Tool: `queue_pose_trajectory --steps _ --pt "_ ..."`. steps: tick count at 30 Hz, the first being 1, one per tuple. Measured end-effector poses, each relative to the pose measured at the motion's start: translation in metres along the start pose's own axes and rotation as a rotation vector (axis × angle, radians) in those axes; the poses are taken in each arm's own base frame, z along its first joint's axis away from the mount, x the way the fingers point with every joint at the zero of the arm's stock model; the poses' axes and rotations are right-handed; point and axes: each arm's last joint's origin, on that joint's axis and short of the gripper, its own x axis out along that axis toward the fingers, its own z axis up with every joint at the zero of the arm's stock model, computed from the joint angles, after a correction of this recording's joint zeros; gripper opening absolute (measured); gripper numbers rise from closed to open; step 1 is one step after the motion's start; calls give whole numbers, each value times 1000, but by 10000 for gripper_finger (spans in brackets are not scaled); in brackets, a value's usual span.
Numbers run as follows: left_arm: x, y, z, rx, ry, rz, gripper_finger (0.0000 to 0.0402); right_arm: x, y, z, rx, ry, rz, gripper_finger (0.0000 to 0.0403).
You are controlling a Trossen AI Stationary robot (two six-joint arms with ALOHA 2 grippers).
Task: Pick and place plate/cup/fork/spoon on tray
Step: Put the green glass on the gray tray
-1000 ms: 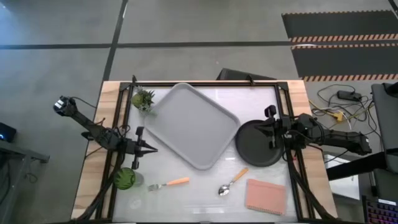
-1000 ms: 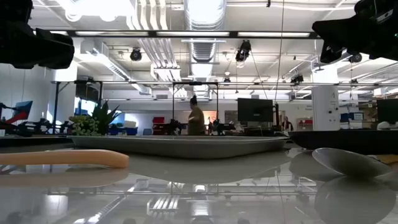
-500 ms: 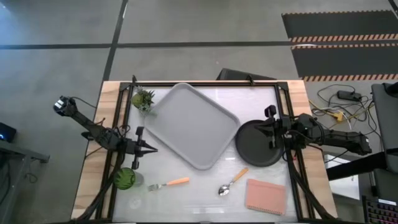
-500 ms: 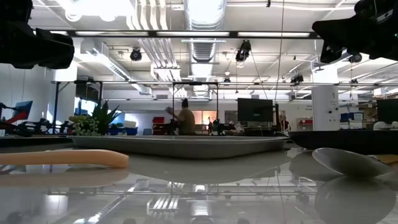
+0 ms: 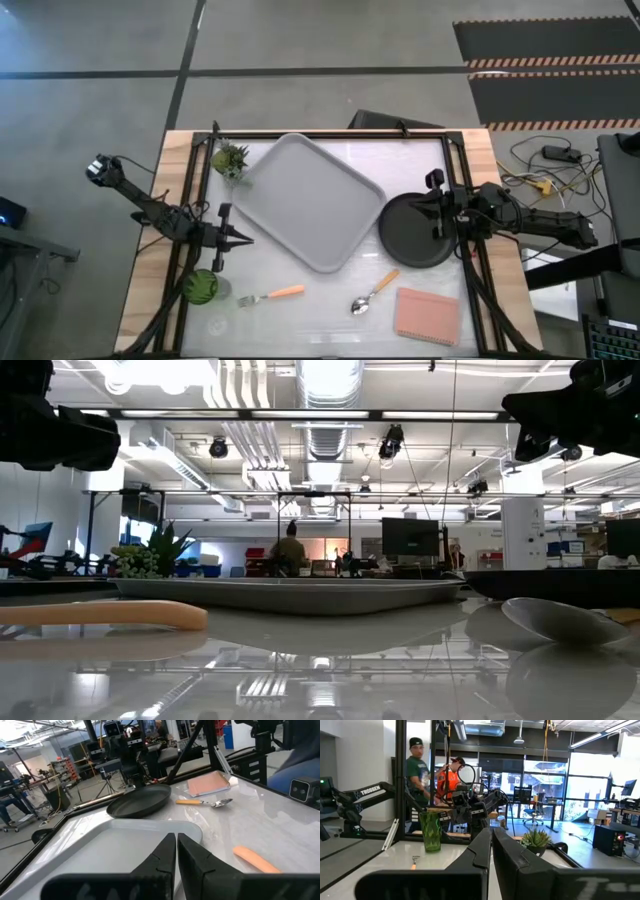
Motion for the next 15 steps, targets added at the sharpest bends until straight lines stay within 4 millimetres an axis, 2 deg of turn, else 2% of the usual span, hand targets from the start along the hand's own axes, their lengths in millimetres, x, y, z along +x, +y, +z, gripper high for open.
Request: queue_pose_trajectory --steps 15 --pt "0 0 0 0 -1 -6 0 0 0 0 0 0 0 9"
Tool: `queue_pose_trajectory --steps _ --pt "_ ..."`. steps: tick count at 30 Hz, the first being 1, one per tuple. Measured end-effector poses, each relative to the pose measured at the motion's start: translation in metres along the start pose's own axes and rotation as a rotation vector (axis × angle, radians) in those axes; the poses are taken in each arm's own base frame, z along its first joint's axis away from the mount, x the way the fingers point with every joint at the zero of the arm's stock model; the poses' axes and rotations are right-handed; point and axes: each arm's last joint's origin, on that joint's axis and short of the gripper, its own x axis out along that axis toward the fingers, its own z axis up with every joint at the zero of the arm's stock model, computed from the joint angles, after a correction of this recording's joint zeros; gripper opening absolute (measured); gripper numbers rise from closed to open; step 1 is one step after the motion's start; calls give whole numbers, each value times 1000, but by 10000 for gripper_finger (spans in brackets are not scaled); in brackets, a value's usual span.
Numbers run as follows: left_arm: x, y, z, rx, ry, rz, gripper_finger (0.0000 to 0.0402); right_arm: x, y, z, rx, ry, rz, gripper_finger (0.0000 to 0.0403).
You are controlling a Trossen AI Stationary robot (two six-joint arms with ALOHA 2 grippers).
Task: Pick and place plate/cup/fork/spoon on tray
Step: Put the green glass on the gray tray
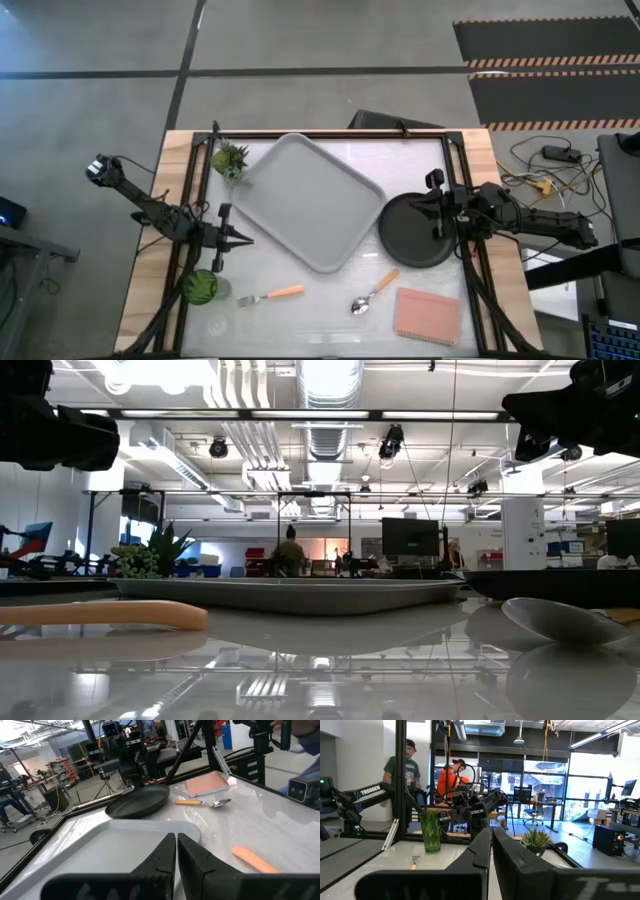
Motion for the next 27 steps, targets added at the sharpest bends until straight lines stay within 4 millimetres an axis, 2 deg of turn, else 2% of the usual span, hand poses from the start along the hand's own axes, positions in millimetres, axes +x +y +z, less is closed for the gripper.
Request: queue_pose_trajectory --steps 4,12,16,24,27 --pt "0 2 -1 29 17 63 0 0 0 0 0 0 0 9" --pt "0 2 0 31 10 69 0 0 0 0 0 0 0 9" --pt "0 3 3 93 -8 88 0 0 0 0 0 0 0 9" --pt "-2 8 19 207 -144 147 0 0 0 0 0 0 0 9" --pt "-5 11 28 182 -227 186 0 0 0 0 0 0 0 9"
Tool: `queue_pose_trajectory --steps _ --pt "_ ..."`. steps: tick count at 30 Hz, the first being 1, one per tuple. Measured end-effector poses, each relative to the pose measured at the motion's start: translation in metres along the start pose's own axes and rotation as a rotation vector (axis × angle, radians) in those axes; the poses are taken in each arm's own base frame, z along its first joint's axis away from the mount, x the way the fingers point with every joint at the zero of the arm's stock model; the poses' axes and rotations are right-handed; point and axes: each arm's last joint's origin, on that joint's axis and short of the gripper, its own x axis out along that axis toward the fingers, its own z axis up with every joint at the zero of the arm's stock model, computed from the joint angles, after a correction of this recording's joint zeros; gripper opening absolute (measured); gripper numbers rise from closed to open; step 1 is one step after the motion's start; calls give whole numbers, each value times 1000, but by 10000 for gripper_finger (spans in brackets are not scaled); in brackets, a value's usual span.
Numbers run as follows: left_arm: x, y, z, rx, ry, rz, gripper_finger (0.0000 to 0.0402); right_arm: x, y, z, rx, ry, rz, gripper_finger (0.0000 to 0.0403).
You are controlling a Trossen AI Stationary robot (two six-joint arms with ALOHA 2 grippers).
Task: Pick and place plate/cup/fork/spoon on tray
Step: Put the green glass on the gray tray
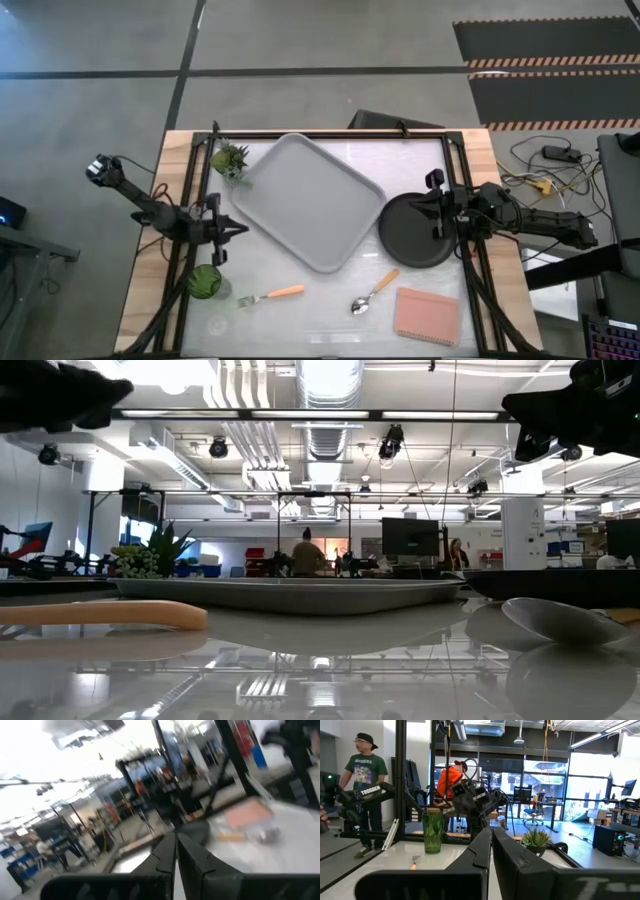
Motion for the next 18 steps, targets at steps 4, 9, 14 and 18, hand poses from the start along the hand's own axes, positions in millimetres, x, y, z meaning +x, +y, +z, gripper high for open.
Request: queue_pose_trajectory --steps 4,9,14,18 --pt "0 7 12 -76 -87 50 0 0 0 0 -1 -4 0 9" --pt "-2 18 29 -177 -251 100 0 0 0 1 -2 -8 0 9" --pt "-7 29 40 -751 -418 83 0 0 0 5 47 -55 1 9" --pt "-9 32 43 -819 -468 53 0 0 -1 10 136 -97 -37 9"
